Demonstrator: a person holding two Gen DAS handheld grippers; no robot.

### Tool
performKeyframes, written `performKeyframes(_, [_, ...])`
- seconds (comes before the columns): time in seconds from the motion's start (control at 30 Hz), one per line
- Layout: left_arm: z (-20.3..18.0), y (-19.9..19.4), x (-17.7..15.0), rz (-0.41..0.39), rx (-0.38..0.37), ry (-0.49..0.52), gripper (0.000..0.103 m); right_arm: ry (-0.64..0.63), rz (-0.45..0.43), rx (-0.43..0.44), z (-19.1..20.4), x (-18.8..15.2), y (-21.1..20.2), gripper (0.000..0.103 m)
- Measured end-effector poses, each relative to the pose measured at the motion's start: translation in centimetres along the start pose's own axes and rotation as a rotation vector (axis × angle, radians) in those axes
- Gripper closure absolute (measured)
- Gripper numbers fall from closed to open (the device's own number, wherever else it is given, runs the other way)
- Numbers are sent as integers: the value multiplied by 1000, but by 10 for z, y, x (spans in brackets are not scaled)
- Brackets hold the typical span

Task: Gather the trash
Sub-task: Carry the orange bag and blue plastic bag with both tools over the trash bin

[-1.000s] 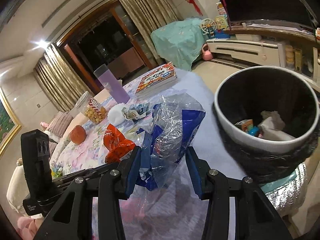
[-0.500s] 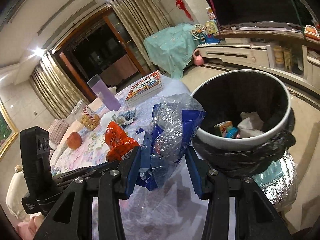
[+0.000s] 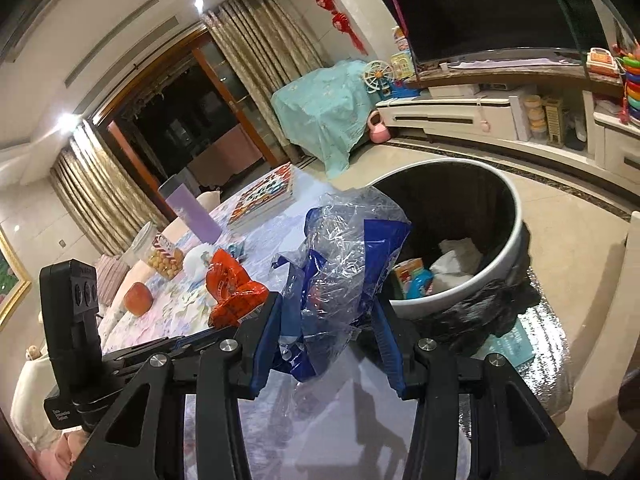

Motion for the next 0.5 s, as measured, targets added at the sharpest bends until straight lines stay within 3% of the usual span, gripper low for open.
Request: performKeyframes(0.5, [-22, 13, 24, -5, -27, 43, 95, 14, -31, -29, -22, 21, -7, 57])
Point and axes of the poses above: each gripper's, at about its wrist camera, not at the fingertips, and y roughly the way its jaws point, z to its left, x to its top, the point moved 6 cm from there along y, roughly the way its jaws point, and after that the axes turned 8 degrees about y, right-handed, at the moved point
